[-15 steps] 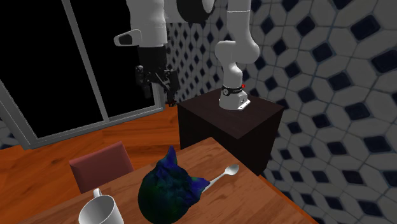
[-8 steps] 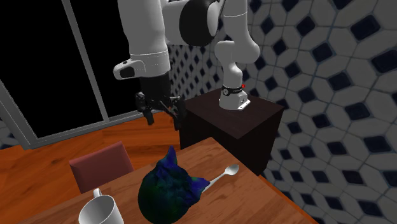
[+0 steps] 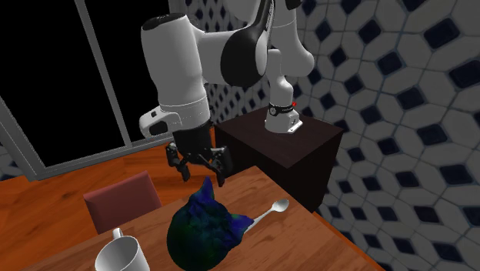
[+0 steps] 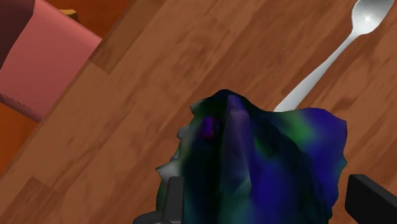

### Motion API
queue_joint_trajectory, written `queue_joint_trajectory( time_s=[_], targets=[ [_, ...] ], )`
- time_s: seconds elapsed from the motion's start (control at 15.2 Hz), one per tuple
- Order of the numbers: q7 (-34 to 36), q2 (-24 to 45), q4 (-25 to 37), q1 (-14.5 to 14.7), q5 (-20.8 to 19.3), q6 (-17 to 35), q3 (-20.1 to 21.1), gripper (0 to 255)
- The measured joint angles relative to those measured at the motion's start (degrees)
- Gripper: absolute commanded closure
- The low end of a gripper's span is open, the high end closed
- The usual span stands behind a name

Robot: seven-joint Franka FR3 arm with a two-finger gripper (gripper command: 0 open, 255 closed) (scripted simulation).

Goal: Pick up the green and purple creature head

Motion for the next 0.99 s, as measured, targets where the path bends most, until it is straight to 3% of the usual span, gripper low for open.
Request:
queue_joint_trajectory(
  time_s=[0.26,0.33,0.99],
  targets=[
    [-0.12,1.85,-0.53,0.06,-0.12,2.34,-0.08,0],
    [-0.17,2.0,-0.59,0.04,-0.12,2.55,-0.1,255],
    [-0.21,2.05,-0.7,0.0,-0.13,2.79,-0.13,255]
  ],
)
